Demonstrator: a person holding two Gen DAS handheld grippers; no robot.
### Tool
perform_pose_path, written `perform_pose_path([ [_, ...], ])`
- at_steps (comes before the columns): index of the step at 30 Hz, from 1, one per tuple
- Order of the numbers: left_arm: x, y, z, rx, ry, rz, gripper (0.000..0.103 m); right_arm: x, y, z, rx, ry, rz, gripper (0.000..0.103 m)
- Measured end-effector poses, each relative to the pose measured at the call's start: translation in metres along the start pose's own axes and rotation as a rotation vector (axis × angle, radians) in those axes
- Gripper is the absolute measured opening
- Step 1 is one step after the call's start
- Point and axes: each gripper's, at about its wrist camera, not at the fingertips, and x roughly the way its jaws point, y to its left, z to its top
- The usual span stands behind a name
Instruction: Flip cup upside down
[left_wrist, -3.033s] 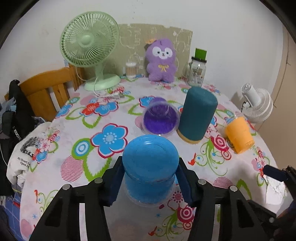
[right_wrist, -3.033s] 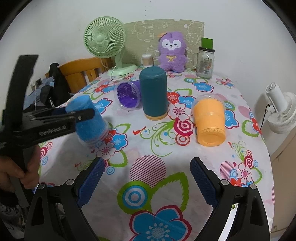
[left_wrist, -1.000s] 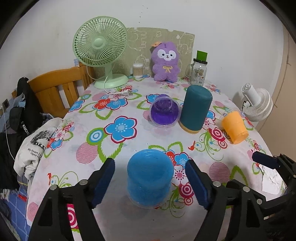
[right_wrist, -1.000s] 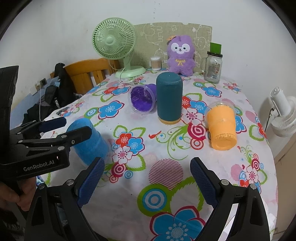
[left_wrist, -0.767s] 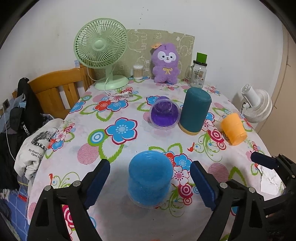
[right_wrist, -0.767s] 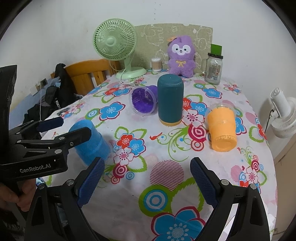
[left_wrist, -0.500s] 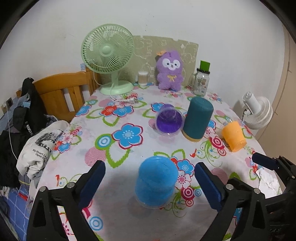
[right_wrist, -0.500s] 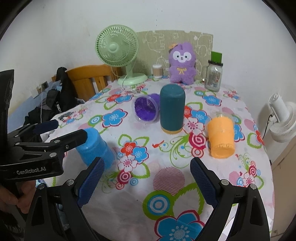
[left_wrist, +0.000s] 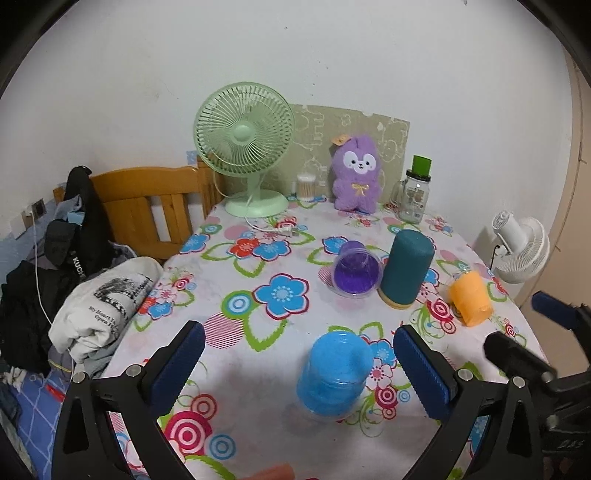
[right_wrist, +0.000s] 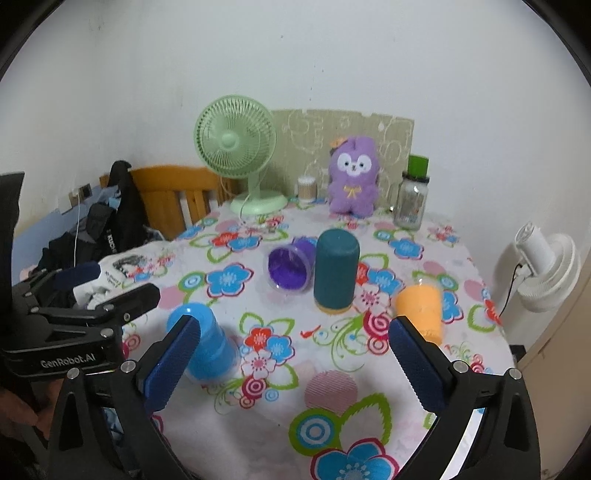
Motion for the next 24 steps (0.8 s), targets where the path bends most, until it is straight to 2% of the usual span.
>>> perform_pose_path([
  [10,-0.017,0.004,-0.002,0.0,-0.027,0.0,0.103,-0.014,0.01,0.005,-0.004,-0.031,0.008,0.103],
  [24,-0.026,0.008,-0.003,-0.007,-0.038,0.003,0.103,-0.017,0.017,0.003,-0.009,-0.032,0.024,0.103],
])
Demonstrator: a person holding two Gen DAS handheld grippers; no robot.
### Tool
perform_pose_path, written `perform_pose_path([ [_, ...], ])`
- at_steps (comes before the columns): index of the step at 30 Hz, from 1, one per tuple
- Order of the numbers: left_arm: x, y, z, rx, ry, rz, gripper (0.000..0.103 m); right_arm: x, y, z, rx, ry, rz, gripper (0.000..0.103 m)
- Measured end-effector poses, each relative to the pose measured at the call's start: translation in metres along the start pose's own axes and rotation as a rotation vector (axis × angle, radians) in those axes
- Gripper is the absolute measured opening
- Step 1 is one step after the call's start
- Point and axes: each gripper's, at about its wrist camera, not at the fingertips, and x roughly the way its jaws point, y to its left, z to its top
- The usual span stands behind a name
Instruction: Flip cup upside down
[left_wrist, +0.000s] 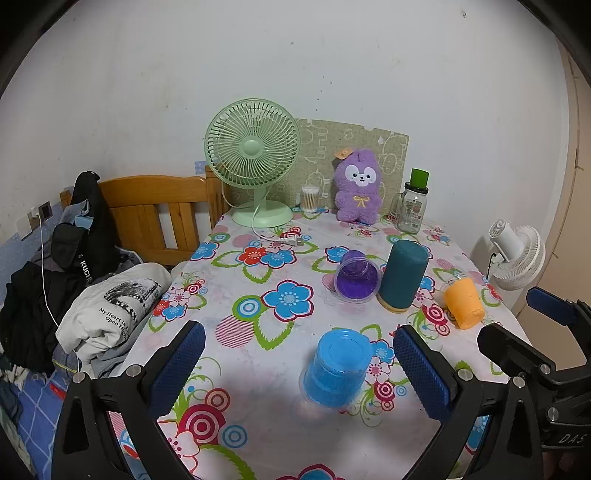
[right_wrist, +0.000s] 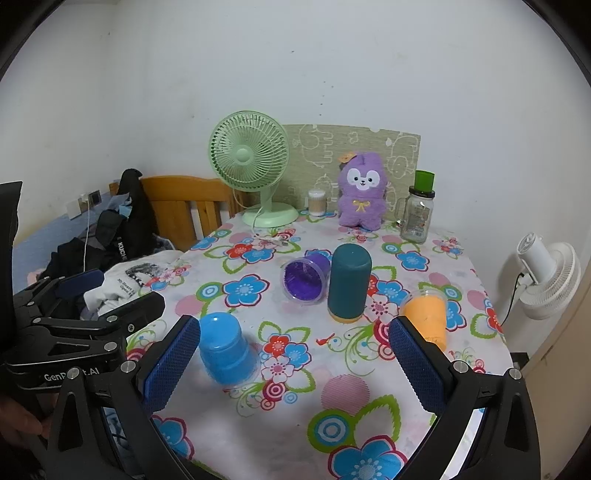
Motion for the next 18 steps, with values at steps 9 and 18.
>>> perform_pose_path([
  [9,-0.0016,0.0005,-0.0003,-0.001,0.0,-0.001,0.103,0.0001,0.0017,-0.0003,-0.001,0.005,0.001,0.103],
  [18,-0.0023,-0.001,-0.0007,0.0,0.005,-0.006,0.103,0.0038,0.0023,-0.0015,0.003,0.016,0.008,0.103],
])
